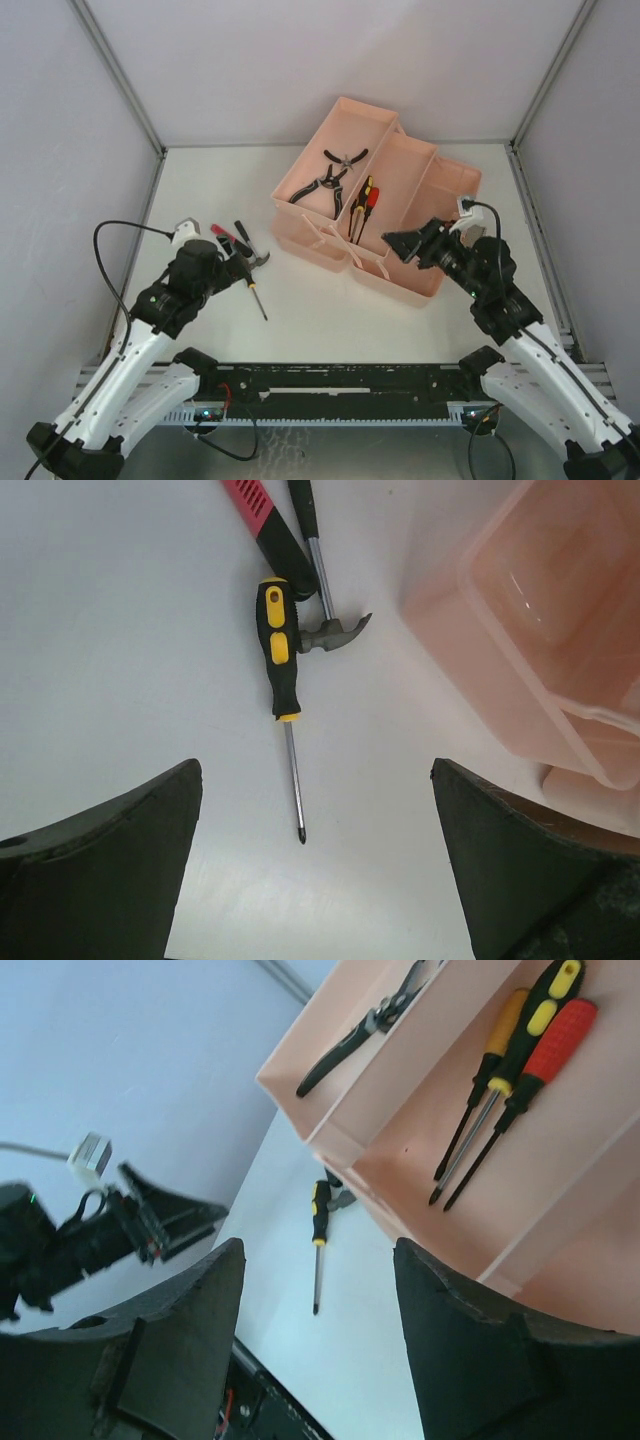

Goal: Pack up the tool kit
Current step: Pick up the screwdriver from the center of the board.

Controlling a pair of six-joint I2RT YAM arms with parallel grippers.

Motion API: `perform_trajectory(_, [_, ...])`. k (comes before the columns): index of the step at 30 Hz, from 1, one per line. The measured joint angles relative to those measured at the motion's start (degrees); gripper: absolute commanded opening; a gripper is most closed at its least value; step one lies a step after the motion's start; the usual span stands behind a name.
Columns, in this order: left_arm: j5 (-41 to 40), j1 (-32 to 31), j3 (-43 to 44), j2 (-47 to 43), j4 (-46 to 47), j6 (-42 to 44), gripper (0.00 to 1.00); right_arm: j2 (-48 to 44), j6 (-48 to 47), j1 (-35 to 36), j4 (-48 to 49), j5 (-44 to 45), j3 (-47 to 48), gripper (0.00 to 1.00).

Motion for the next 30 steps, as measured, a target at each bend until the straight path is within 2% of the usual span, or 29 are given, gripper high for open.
perform_trajectory(5, [2.9,3.8,0.0,2.7,1.9,3.1,1.00,-7.1,-2.2,0.0,-1.2,-3.1,-3.6,0.70])
perform_trajectory(16, [6.9,9.2,0.0,7.2,4.9,5.8,1.00,-15.4,-6.5,-0.3,-3.6,0.8,-4.6,0.71])
perform_trajectory(18, [7.4,10.2,0.0,9.1,5.6,6.3,1.00,-16.6,-7.3,-0.3,-3.7,1.3,-5.5,0.74])
perform_trajectory(22, [8.6,11.6,0.0,12.7,6.6,7.3,1.00,-17.6,-8.1,-0.3,-4.0,1.7,-6.1,0.88])
perform_trajectory(30, [10.3,12.6,2.7,25.5,9.4,9.6,0.99,-17.5,-9.0,-0.3,-4.2,1.9,-6.1,0.90])
